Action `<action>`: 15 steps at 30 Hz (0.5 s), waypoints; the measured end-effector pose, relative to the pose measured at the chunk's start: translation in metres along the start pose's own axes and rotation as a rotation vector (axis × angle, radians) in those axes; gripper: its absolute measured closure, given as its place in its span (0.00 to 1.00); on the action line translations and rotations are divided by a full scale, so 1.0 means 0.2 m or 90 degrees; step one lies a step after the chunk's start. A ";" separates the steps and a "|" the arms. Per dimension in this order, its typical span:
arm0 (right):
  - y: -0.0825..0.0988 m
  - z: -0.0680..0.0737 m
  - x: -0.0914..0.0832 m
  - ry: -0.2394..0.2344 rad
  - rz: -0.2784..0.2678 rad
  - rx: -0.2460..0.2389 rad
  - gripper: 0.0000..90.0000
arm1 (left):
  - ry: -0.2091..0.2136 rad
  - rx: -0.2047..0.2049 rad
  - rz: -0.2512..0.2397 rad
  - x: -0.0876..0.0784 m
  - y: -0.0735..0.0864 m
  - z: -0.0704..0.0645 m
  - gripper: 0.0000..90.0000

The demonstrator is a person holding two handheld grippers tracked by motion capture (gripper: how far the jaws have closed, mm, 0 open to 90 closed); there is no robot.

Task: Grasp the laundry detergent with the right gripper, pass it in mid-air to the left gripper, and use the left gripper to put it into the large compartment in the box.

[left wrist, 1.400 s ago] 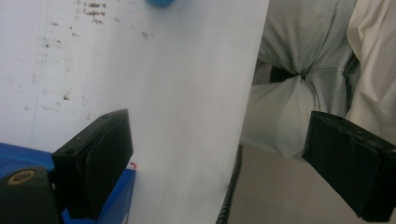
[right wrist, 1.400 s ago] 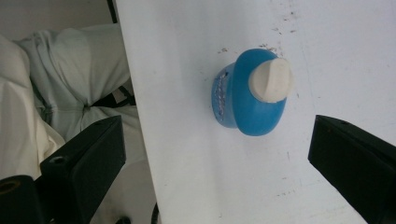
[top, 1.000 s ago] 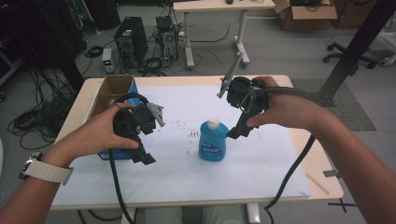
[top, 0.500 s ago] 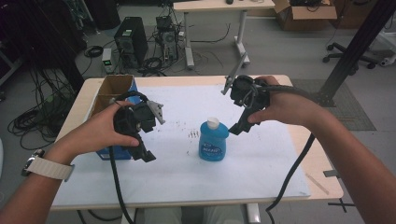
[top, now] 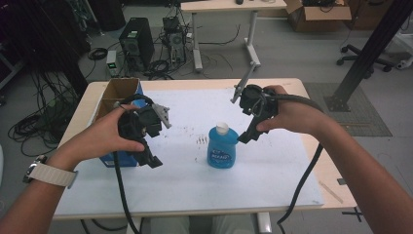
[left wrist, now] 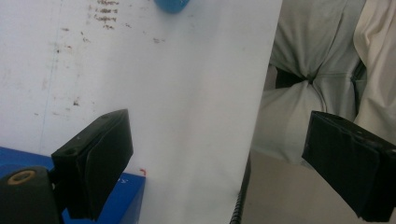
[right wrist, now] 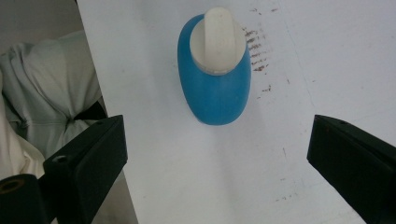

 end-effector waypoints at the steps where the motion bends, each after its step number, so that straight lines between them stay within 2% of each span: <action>1: 0.01 0.00 0.01 -0.002 0.000 0.002 0.05 | 0.000 -0.001 -0.001 0.00 0.00 0.00 0.10; 15: 0.03 -0.01 0.10 -0.010 -0.025 -0.008 0.06 | -0.001 -0.005 -0.002 0.00 0.00 0.01 0.10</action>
Point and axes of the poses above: each handheld gripper's, and its own axes: x roughly forward along the jaws, y roughly out of its underside, z roughly to its left, the point moved 10 cm from there along x, roughly forward along the jaws, and after that the axes turned 7 degrees about -x, right-handed, at the moved point
